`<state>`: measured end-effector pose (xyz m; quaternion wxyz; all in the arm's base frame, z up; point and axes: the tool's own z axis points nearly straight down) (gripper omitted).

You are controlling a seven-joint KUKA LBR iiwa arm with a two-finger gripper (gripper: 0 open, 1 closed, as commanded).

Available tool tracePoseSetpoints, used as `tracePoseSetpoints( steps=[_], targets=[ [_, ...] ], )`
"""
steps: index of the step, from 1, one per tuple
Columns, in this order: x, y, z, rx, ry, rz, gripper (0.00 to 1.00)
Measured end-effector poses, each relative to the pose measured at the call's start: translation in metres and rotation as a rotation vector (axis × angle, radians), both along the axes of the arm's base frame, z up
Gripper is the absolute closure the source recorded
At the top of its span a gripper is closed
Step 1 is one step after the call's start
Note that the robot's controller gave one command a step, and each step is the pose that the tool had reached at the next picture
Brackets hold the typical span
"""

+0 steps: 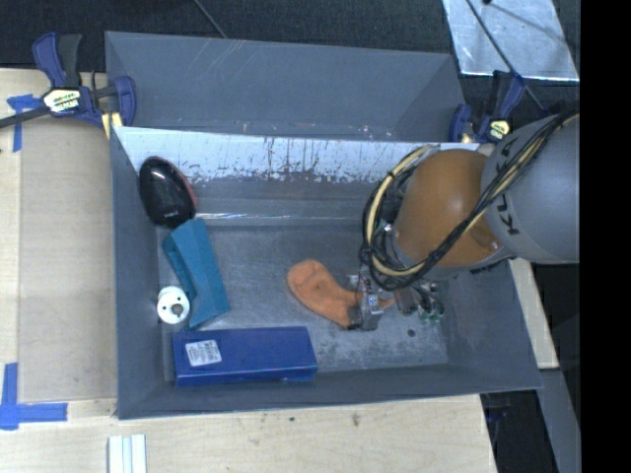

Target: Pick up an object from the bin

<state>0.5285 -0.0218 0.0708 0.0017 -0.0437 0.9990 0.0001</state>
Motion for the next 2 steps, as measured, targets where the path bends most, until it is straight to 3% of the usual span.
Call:
tracePoseSetpoints(
  steps=[1,2],
  targets=[
    [0.000,0.000,0.000,0.000,0.000,0.000,1.00],
    [0.001,-0.014,0.145,-0.001,-0.001,0.006,1.00]
  ],
)
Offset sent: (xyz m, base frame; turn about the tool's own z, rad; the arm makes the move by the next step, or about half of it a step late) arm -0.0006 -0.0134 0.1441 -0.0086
